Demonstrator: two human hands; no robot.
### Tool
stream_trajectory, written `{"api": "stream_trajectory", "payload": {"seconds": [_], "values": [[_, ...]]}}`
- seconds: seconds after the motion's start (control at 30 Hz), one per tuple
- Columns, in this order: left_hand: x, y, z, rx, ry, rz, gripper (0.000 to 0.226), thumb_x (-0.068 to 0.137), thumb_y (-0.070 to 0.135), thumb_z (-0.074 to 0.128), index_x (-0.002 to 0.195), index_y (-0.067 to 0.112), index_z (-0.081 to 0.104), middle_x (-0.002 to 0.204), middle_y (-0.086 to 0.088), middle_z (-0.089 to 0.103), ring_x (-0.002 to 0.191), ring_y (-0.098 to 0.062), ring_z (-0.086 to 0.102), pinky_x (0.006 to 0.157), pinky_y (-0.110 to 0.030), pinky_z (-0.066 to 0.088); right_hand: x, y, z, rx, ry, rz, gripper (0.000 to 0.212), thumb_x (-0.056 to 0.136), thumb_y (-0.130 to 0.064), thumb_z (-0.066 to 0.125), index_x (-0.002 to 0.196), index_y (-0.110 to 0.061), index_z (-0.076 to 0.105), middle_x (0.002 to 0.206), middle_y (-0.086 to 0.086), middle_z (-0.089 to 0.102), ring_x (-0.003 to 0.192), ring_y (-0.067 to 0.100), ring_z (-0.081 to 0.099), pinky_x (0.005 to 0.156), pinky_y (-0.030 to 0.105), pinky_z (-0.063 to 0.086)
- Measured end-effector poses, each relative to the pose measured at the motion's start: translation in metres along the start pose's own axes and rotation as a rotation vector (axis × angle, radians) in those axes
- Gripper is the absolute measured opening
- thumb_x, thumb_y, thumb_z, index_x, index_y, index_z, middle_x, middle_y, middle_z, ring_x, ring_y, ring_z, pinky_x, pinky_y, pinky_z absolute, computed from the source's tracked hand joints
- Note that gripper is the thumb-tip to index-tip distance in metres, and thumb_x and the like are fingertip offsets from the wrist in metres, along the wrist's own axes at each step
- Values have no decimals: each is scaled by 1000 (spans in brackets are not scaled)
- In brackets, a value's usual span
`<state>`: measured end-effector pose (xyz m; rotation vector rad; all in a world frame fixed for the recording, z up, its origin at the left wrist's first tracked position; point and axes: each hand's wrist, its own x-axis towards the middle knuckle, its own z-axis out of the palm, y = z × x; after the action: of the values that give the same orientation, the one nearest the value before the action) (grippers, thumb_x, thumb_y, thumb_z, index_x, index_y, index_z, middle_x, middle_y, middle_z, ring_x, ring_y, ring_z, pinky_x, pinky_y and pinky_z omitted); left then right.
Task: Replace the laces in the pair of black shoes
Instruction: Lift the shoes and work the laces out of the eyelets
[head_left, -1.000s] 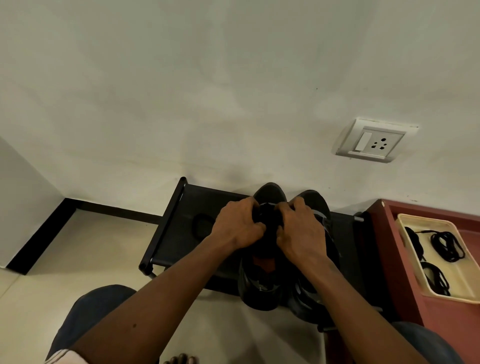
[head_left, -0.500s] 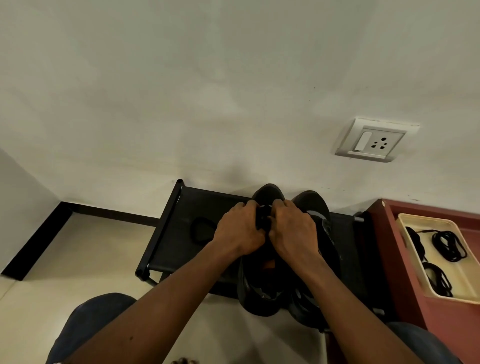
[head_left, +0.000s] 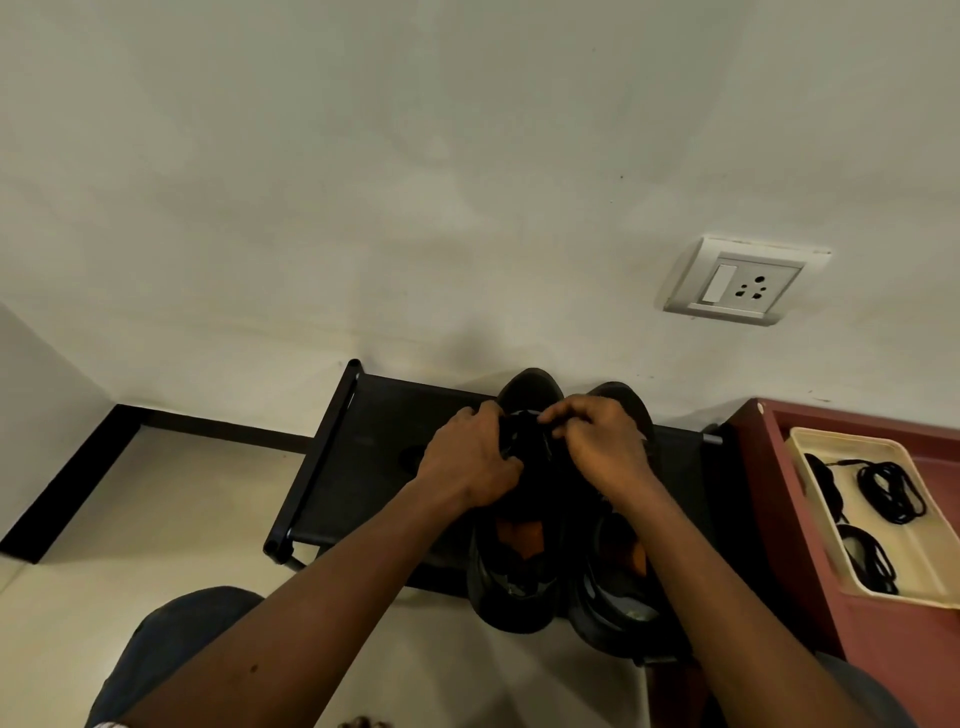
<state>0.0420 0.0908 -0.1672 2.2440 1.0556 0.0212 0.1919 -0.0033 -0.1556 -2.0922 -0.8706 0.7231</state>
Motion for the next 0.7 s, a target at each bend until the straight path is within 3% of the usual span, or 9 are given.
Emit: {"api": "stream_trajectory", "payload": {"seconds": [0.07,0.1,0.2,0.27,0.33,0.53,0.7], "values": [[0,1,0,-8,-7,-4,62,89,35,72,142,21,44,128,-5,52,108,-22,56,97,-39,53,-4,-2,-1,-271,-46,-141,28,92,-17,54,92,-37,75,71,-15,67,64,-2,64,55,19,42],[-1,1,0,-8,-12,-8,62,89,35,72,142,21,43,129,-6,51,110,-23,57,98,-41,54,-6,-2,-1,-367,-55,-195,23,92,-25,58,99,-37,76,72,-16,66,70,0,64,57,18,42],[-2,4,2,22,-15,-28,65,89,40,70,144,22,40,134,-8,48,112,-26,58,98,-45,54,-8,-1,1,-581,-41,-305,25,93,-44,67,113,-33,76,93,-8,70,100,12,61,83,32,54],[-2,6,3,53,-13,-33,68,89,44,68,146,23,37,138,-9,46,116,-27,57,99,-46,54,-10,1,3,-656,2,-349,26,95,-44,68,116,-30,76,101,-3,69,103,16,57,95,39,51],[-2,7,4,70,-18,-31,71,90,43,66,149,24,32,142,-10,43,122,-30,54,101,-48,52,-11,3,6,-626,60,-382,24,98,-42,66,115,-29,77,100,-3,69,101,17,57,96,40,49],[-5,12,10,18,-39,-59,82,95,30,62,160,22,12,152,-16,39,132,-37,50,105,-54,48,-11,6,7,-175,244,-230,11,95,-36,72,100,-32,82,94,-11,66,97,14,61,86,37,53],[-3,12,11,20,-47,-69,81,96,29,59,161,22,10,154,-17,37,134,-40,48,106,-56,47,1,1,-16,582,390,27,9,93,-23,77,86,-27,80,85,-8,78,88,10,73,83,27,58]]}}
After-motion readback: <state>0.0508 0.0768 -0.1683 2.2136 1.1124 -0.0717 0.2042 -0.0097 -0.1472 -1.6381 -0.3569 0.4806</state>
